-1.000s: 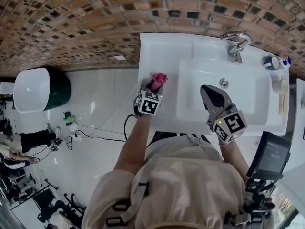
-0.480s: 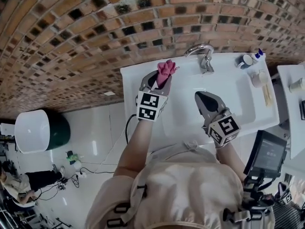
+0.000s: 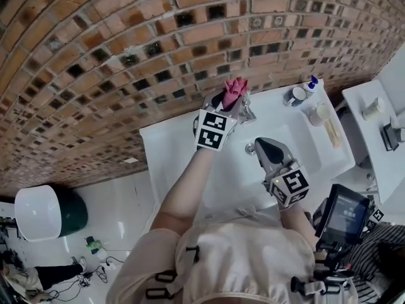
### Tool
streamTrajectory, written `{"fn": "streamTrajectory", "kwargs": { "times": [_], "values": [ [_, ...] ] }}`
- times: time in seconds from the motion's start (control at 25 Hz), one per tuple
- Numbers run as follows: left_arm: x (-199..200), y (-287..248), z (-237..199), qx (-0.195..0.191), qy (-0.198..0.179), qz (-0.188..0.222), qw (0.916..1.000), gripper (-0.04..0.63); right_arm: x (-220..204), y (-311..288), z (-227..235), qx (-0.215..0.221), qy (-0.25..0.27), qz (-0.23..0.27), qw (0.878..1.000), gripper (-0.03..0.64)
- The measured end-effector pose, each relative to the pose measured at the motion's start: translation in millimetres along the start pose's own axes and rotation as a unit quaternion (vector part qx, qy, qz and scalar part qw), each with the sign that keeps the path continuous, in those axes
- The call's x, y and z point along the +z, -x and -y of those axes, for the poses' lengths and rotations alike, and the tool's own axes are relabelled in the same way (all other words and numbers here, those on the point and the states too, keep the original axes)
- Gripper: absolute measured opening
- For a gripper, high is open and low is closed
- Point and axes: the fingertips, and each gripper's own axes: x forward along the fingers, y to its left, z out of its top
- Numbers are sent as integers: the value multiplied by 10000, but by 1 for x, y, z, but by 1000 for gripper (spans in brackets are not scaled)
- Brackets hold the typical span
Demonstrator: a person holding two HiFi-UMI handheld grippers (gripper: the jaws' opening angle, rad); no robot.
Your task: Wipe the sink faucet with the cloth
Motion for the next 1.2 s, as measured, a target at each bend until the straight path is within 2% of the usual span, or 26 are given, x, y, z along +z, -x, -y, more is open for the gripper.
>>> {"fn": "streamTrajectory", "kwargs": {
  "times": [0.2, 0.56, 0.64, 0.76, 0.88, 0.96, 1.08, 1.2],
  "values": [
    [1, -27, -16, 234, -68, -121, 9996, 150, -11, 3, 17, -161, -166, -109, 9997, -6],
    [-14, -5, -47, 648, 584, 96, 9961, 155, -13, -16, 20, 50, -162, -128, 9998, -6],
    [-26, 5, -58, 832, 718, 44, 9939, 155, -12, -18, 20, 65, -166, -132, 9998, -6],
    [-55, 17, -70, 1044, 890, -249, 9902, 153, -14, -21, 19, 95, -173, -179, 9996, -6],
    [-94, 20, -71, 1029, 1165, -593, 9861, 152, -17, -27, 14, 163, -155, -240, 9995, -6],
    [-104, 24, -72, 1037, 1332, -608, 9838, 153, -19, -33, 9, 257, -116, -287, 9992, -6],
    [-75, 34, -75, 1135, 1250, -204, 9854, 153, -19, -41, 3, 386, -90, -325, 9987, -6],
    [-27, 25, -61, 901, 989, 226, 9908, 153, -18, -40, 5, 391, -86, -345, 9986, -6]
  ]
}}
